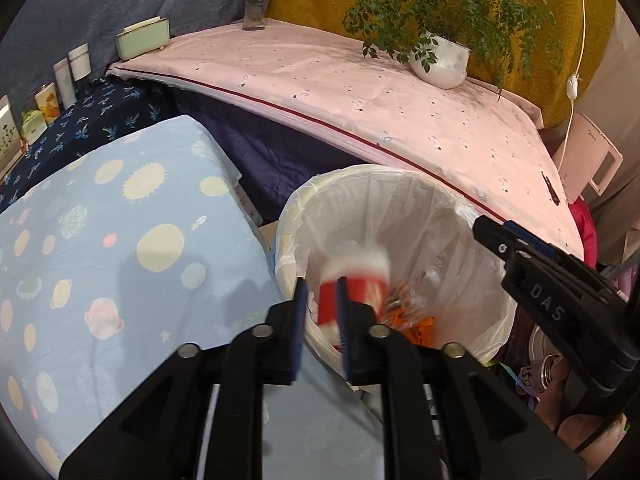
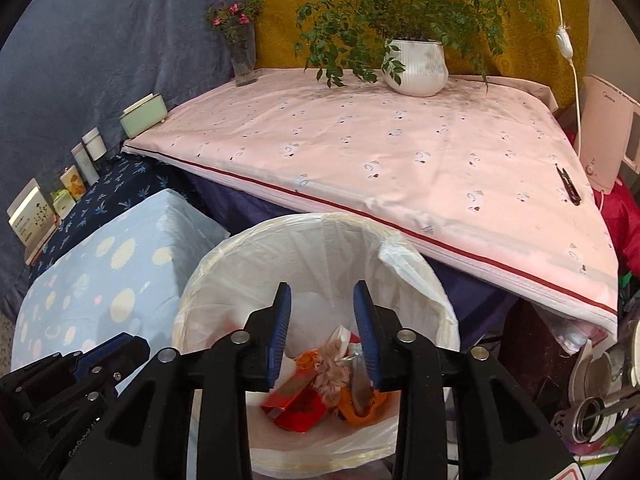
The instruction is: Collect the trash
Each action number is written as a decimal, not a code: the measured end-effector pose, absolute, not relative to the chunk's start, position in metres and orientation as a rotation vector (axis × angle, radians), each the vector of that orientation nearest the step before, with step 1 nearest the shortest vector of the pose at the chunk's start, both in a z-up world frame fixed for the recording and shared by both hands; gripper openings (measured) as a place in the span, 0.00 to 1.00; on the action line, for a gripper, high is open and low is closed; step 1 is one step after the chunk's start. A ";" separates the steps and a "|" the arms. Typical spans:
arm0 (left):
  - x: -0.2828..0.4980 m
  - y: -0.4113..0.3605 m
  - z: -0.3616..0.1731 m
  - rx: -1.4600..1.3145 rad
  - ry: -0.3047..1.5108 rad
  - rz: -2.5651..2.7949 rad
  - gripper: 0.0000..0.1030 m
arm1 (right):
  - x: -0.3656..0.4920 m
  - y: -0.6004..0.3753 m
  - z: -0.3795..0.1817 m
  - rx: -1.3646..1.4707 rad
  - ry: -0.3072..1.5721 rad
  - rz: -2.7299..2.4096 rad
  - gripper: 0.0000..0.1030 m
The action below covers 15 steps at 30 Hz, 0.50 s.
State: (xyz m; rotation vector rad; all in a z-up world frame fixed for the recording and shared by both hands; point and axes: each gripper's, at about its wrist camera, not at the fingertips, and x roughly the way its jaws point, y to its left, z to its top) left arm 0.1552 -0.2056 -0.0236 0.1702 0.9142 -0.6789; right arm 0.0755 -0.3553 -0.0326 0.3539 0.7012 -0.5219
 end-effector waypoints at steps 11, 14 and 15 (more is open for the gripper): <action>0.151 -0.187 -0.030 0.178 0.917 -0.608 0.39 | 0.059 -0.342 -0.023 0.306 0.716 -0.498 0.61; 0.150 -0.179 -0.031 0.174 0.929 -0.583 0.42 | 0.056 -0.335 -0.020 0.297 0.721 -0.483 0.69; 0.150 -0.176 -0.031 0.170 0.930 -0.577 0.47 | 0.055 -0.331 -0.019 0.287 0.722 -0.480 0.71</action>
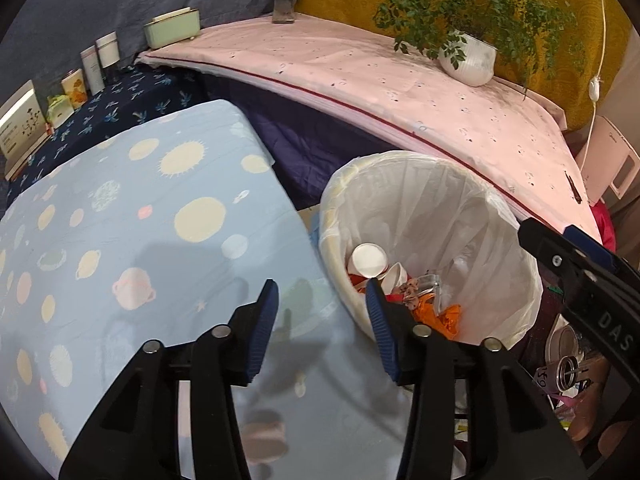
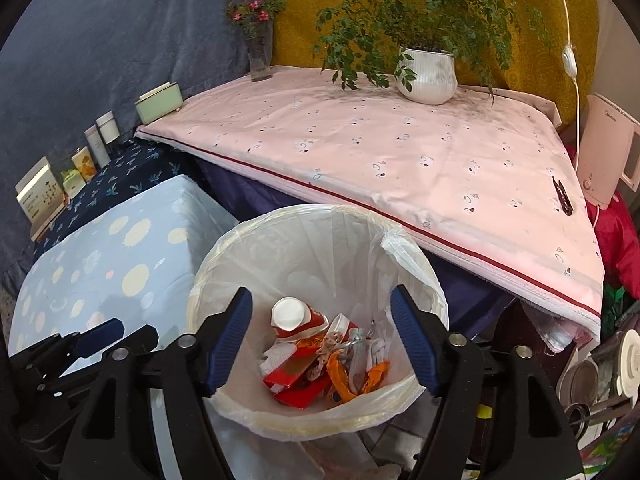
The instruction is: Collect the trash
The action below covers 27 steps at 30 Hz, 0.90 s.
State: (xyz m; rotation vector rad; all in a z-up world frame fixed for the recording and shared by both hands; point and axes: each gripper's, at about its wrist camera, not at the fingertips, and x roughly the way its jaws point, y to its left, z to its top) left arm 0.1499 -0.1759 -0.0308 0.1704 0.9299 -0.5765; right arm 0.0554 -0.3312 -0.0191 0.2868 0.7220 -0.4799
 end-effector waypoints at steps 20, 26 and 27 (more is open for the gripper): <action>0.137 -0.122 -0.026 0.172 0.911 -0.434 0.80 | 0.038 -0.275 -0.022 0.107 0.788 -0.397 0.94; 0.141 -0.115 -0.024 0.158 0.907 -0.402 0.81 | 0.045 -0.269 -0.022 0.091 0.792 -0.387 0.93; 0.141 -0.114 -0.024 0.159 0.905 -0.400 0.81 | 0.046 -0.268 -0.023 0.091 0.793 -0.385 0.93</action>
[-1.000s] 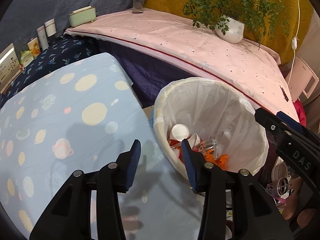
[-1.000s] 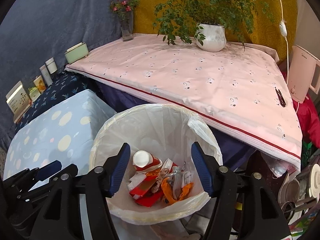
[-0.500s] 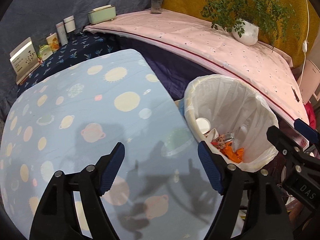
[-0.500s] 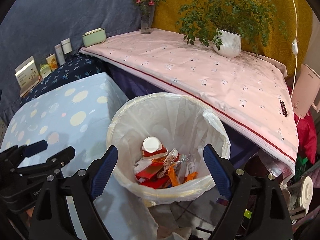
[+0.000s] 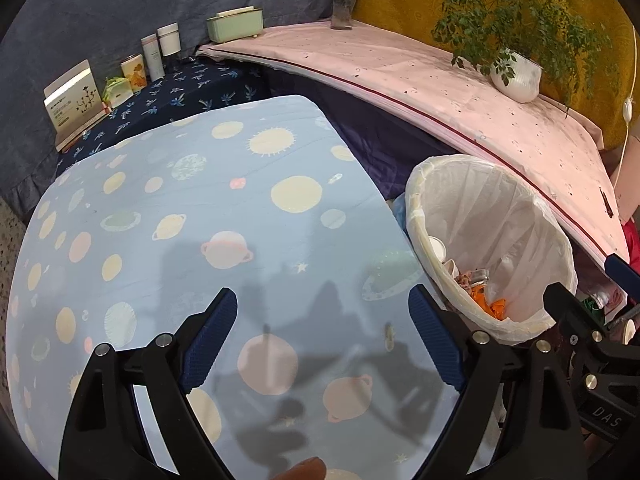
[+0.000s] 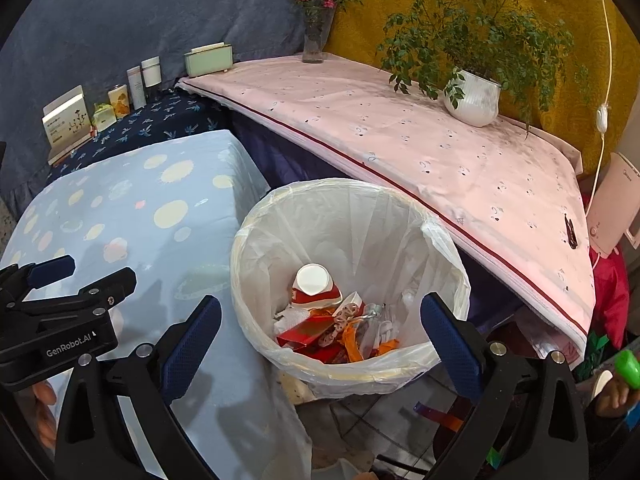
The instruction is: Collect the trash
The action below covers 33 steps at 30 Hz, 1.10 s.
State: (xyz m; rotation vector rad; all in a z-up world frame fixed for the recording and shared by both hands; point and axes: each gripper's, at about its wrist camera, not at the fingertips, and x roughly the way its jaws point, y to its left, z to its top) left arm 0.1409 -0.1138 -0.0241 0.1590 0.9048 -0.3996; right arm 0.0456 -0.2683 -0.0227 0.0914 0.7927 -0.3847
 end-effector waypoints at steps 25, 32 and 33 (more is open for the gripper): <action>0.143 -0.110 -0.030 0.139 0.918 -0.379 0.81 | 0.054 -0.261 -0.025 0.054 0.796 -0.371 0.93; 0.140 -0.116 -0.031 0.157 0.910 -0.373 0.81 | 0.053 -0.262 -0.026 0.059 0.794 -0.375 0.93; 0.140 -0.116 -0.031 0.157 0.908 -0.370 0.81 | 0.052 -0.263 -0.026 0.059 0.794 -0.376 0.93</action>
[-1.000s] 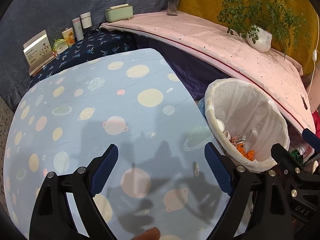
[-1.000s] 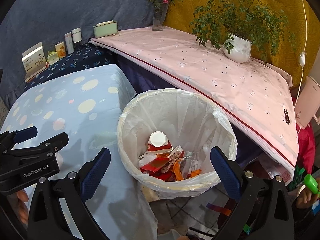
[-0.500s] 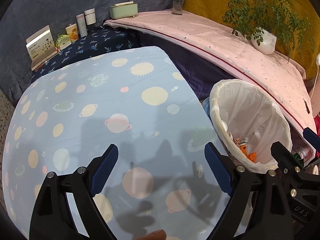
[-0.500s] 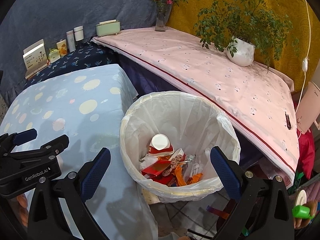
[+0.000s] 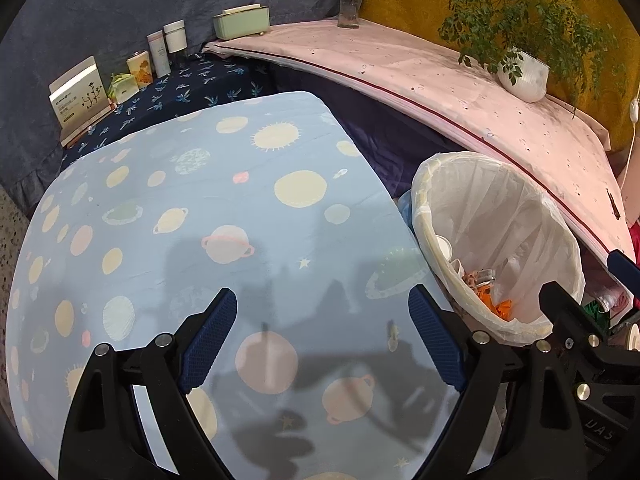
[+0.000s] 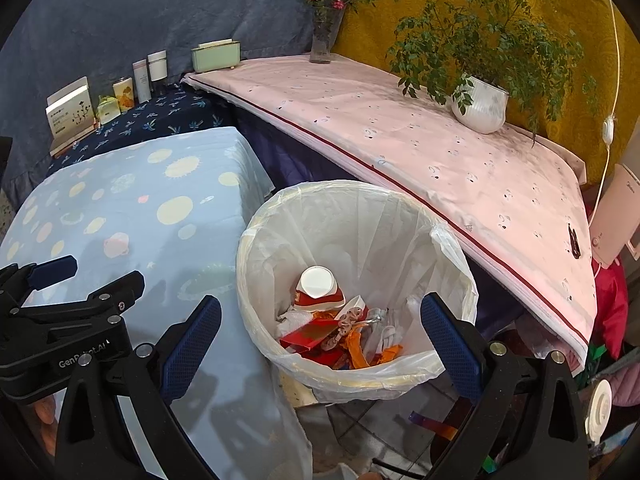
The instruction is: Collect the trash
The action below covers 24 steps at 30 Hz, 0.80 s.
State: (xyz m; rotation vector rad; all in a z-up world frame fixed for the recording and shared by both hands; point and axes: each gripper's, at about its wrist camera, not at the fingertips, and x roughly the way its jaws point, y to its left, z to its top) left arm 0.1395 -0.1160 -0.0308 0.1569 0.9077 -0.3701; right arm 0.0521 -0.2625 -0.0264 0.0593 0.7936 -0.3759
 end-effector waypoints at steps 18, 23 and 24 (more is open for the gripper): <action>0.135 -0.123 -0.031 0.178 0.912 -0.368 0.80 | 0.047 -0.270 -0.033 0.068 0.799 -0.388 0.93; 0.133 -0.126 -0.033 0.187 0.915 -0.370 0.80 | 0.046 -0.271 -0.034 0.069 0.799 -0.387 0.93; 0.132 -0.126 -0.033 0.189 0.915 -0.372 0.80 | 0.046 -0.272 -0.034 0.069 0.799 -0.388 0.93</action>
